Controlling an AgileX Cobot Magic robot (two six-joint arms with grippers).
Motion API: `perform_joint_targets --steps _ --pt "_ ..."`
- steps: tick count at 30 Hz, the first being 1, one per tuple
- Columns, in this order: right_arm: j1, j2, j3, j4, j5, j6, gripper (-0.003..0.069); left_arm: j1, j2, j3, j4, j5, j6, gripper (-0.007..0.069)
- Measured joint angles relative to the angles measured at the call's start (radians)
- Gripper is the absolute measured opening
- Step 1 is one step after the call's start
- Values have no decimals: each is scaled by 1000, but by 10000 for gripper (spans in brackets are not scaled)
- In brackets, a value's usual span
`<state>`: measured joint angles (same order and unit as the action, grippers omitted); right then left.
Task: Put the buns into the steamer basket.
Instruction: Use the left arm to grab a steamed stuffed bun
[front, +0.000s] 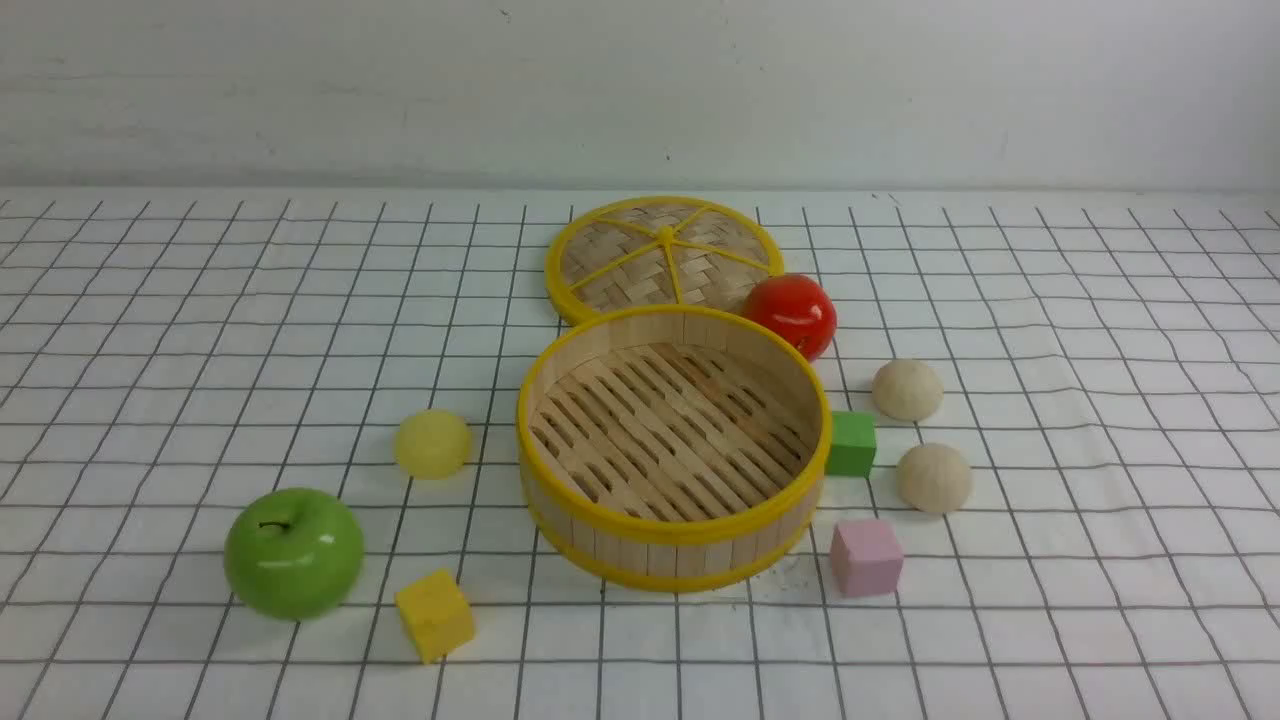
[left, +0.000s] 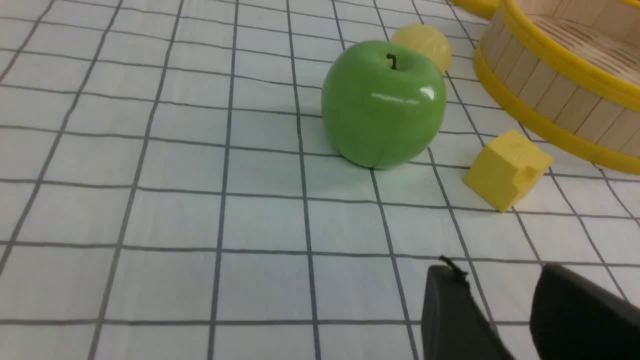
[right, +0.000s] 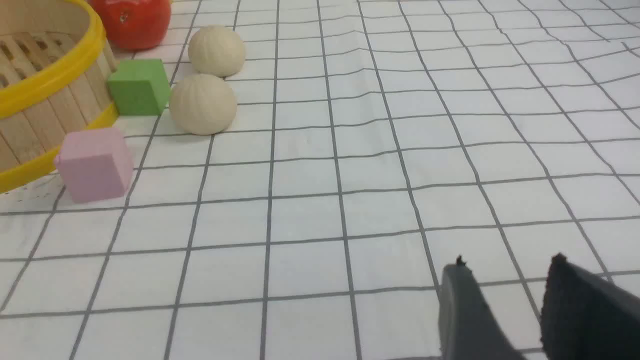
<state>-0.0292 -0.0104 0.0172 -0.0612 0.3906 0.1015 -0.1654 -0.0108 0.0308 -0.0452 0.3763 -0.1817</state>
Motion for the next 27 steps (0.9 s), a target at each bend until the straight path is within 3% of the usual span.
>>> perform_joint_targets --steps 20,27 --pt "0 0 0 0 0 0 239 0 0 0 6 -21 0 238" --pt "0 0 0 0 0 0 239 0 0 0 -26 -128 0 238"
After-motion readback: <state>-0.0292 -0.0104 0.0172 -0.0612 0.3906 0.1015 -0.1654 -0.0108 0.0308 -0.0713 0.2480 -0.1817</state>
